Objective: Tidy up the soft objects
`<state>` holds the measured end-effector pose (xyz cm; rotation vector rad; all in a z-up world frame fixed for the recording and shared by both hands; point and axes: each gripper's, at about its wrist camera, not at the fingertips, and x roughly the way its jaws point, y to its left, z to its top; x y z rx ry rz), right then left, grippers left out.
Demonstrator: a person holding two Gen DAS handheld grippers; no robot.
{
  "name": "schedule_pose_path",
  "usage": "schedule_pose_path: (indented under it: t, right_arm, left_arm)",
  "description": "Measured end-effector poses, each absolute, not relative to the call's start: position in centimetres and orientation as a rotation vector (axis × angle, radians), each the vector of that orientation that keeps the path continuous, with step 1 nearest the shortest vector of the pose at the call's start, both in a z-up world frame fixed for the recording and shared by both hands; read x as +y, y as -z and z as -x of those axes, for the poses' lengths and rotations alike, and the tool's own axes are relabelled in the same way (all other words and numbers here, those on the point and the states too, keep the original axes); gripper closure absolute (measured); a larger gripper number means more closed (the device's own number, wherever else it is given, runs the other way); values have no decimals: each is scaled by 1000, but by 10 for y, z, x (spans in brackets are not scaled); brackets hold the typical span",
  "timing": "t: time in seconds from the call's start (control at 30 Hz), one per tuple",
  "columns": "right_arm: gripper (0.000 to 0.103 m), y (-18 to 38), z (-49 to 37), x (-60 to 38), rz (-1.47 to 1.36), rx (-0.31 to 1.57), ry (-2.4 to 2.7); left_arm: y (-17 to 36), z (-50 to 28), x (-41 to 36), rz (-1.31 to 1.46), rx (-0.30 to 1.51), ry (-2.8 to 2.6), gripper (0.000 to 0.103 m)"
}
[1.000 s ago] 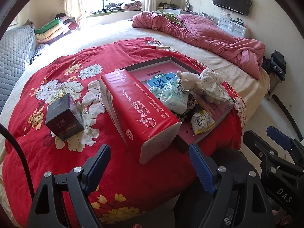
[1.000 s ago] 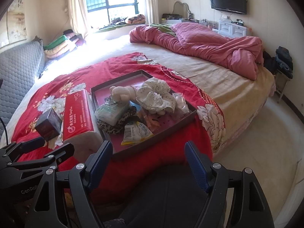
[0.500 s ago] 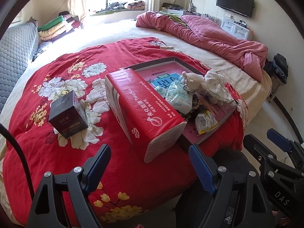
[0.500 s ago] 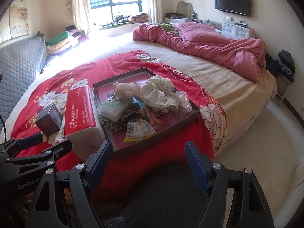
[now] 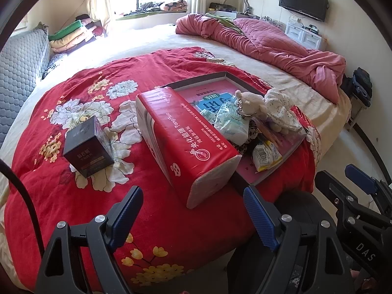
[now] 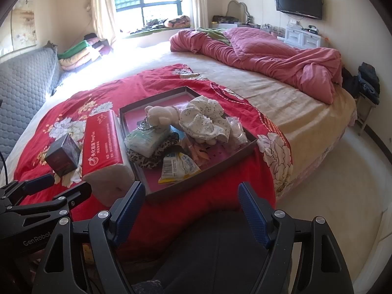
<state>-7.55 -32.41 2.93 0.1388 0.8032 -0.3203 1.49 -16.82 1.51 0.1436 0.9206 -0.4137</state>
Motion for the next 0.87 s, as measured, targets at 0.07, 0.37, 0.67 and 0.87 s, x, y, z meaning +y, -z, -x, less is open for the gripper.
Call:
schedule_pose_path:
  t: [0.07, 0.37, 0.67, 0.87]
  right_arm:
    - [24, -29, 76, -324, -139, 804, 320]
    - [24, -28, 76, -325, -144, 801, 325]
    - [24, -28, 76, -326, -145, 801, 327]
    - [24, -28, 76, -325, -151, 796, 331]
  left_arm:
    - [-15, -15, -168, -145, 923, 413, 20]
    - [-15, -15, -168, -150, 926, 408, 20]
    - [-13, -16, -167, -148, 926, 403, 20]
    - [-10, -19, -160, -139, 928, 394, 20]
